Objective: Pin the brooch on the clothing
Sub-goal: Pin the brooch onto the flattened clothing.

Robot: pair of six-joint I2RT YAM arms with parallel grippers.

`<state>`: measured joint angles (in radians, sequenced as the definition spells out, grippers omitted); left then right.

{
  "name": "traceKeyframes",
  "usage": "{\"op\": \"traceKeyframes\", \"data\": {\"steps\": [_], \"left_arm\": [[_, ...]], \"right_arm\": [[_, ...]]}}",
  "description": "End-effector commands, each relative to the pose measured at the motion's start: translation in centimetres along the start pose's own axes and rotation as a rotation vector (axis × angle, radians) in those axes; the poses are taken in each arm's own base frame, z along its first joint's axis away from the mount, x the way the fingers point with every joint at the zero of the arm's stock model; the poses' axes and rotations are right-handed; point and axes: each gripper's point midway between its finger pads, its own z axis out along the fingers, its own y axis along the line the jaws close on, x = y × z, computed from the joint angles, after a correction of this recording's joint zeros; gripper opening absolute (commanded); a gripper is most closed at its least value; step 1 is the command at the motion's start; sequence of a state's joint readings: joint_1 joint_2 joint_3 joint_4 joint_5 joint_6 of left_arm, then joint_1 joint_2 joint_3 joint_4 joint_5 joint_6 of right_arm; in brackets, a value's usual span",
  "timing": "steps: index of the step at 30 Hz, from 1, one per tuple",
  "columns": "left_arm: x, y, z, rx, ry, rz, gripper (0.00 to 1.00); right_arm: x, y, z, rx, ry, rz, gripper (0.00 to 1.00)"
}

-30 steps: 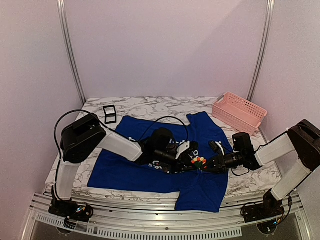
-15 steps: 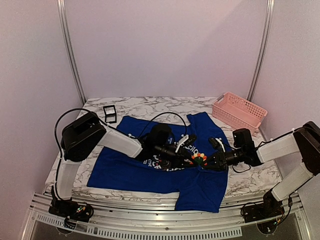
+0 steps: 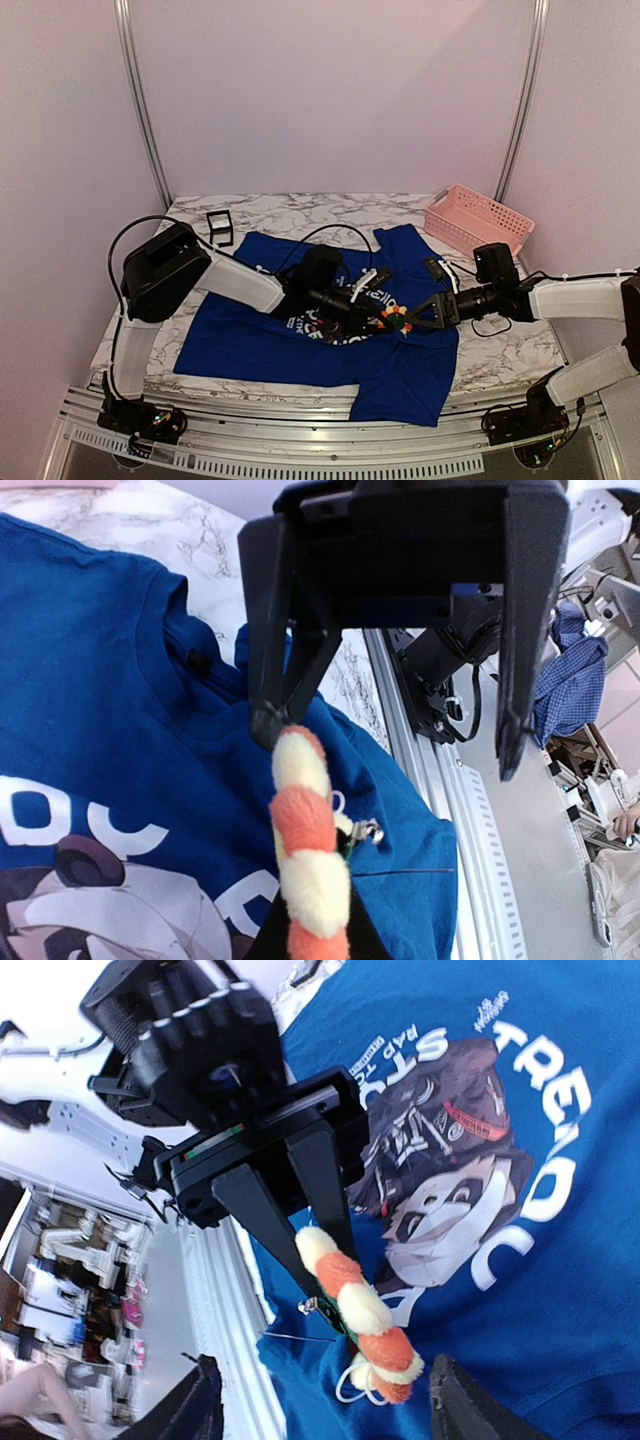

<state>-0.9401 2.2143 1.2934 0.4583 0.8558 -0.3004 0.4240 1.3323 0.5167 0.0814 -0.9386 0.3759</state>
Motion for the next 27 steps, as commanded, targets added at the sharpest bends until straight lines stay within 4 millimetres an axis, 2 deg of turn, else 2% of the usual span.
{"op": "traceKeyframes", "data": {"steps": [1,6,8,11,15,21,27], "left_arm": [[-2.6,-0.5,-1.6,-0.032,-0.024,0.004,0.00],[-2.7,-0.1,-1.9,-0.066,-0.008,-0.006,0.00],[-2.8,0.0,-2.0,-0.070,-0.007,-0.006,0.00],[-3.1,-0.2,-2.0,-0.068,-0.015,0.002,0.00],[-3.2,-0.3,-2.0,-0.063,-0.020,0.010,0.00],[-3.5,-0.3,-2.0,-0.062,-0.033,0.015,0.00],[-3.8,-0.3,-1.7,-0.056,-0.040,0.016,0.00]], "right_arm": [[-1.1,-0.5,-0.9,0.086,-0.102,-0.206,0.77],[-1.7,1.8,-0.8,0.050,-0.220,-0.418,0.79],[-1.2,1.6,-0.6,0.057,-0.242,-0.457,0.79],[-0.4,1.2,-0.2,0.046,-0.266,-0.478,0.78],[-1.3,1.5,0.6,-0.001,-0.284,-0.512,0.74],[-1.2,1.2,1.8,-0.048,-0.256,-0.511,0.72],[-2.2,1.5,2.0,-0.052,-0.279,-0.531,0.68]]}}
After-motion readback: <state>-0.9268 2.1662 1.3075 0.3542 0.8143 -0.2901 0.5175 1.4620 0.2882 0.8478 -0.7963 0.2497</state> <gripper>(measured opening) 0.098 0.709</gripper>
